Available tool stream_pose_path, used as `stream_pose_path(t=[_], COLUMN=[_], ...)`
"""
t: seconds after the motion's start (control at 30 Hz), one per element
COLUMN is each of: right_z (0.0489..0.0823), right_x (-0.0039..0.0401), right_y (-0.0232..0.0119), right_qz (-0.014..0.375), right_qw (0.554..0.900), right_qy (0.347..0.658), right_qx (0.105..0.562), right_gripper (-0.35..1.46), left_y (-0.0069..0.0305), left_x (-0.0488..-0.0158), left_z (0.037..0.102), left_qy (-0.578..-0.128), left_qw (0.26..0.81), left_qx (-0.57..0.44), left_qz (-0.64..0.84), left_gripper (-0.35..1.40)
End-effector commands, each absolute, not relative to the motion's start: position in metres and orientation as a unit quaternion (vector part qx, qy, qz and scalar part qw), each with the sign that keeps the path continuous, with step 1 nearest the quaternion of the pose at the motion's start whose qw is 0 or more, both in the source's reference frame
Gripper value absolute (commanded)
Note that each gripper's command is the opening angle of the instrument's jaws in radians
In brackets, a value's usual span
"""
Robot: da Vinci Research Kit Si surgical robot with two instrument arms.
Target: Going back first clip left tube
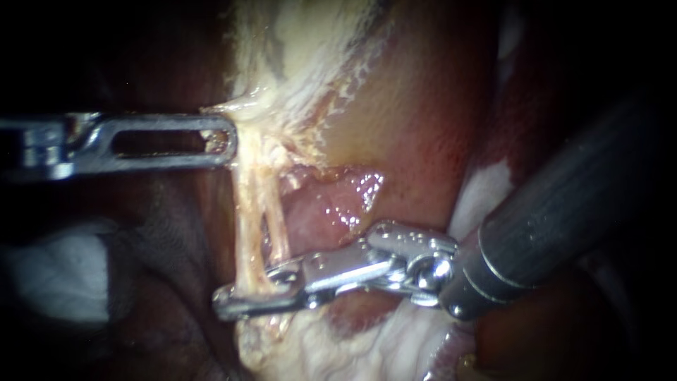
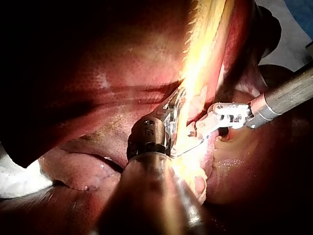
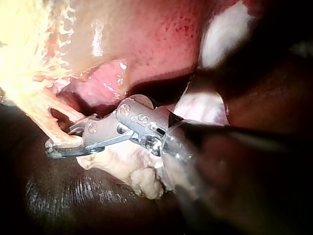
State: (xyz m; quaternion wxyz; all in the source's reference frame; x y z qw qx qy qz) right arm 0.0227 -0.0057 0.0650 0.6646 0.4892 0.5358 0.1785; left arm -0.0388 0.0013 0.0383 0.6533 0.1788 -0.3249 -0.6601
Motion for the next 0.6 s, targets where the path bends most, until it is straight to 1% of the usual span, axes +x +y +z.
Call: stream_pose_path(t=[0.03, 0.2, 0.27, 0.33, 0.4, 0.43, 0.5, 0.6], right_z=[0.065, 0.065, 0.0649, 0.0649, 0.0648, 0.0648, 0.0648, 0.0648], right_x=[0.0227, 0.0226, 0.0227, 0.0228, 0.0229, 0.0229, 0.023, 0.0233], right_y=[-0.0057, -0.0057, -0.0057, -0.0057, -0.0057, -0.0057, -0.0057, -0.0056], right_qz=[0.178, 0.177, 0.176, 0.187, 0.182, 0.18, 0.164, 0.153], right_qw=[0.664, 0.665, 0.665, 0.668, 0.676, 0.677, 0.682, 0.683], right_qy=[0.536, 0.535, 0.535, 0.534, 0.544, 0.545, 0.554, 0.565], right_qx=[0.489, 0.49, 0.491, 0.483, 0.463, 0.461, 0.448, 0.438], right_gripper=[-0.35, -0.35, 0.05, 0.36, 0.47, 0.5, 0.53, 0.57], left_y=[0.0013, 0.0013, 0.0013, 0.0012, 0.0012, 0.0012, 0.0011, 0.001], left_x=[-0.0388, -0.0388, -0.0388, -0.0388, -0.0388, -0.0388, -0.0389, -0.0389], left_z=[0.0383, 0.0383, 0.0383, 0.0383, 0.0383, 0.0383, 0.0383, 0.0381], left_qy=[-0.325, -0.325, -0.325, -0.325, -0.325, -0.325, -0.325, -0.325], left_qw=[0.653, 0.653, 0.653, 0.653, 0.653, 0.653, 0.653, 0.653], left_qx=[0.179, 0.179, 0.179, 0.178, 0.178, 0.178, 0.178, 0.179], left_qz=[-0.66, -0.66, -0.66, -0.66, -0.66, -0.66, -0.66, -0.66], left_gripper=[-0.35, -0.35, -0.35, -0.35, -0.35, -0.35, -0.35, -0.35])
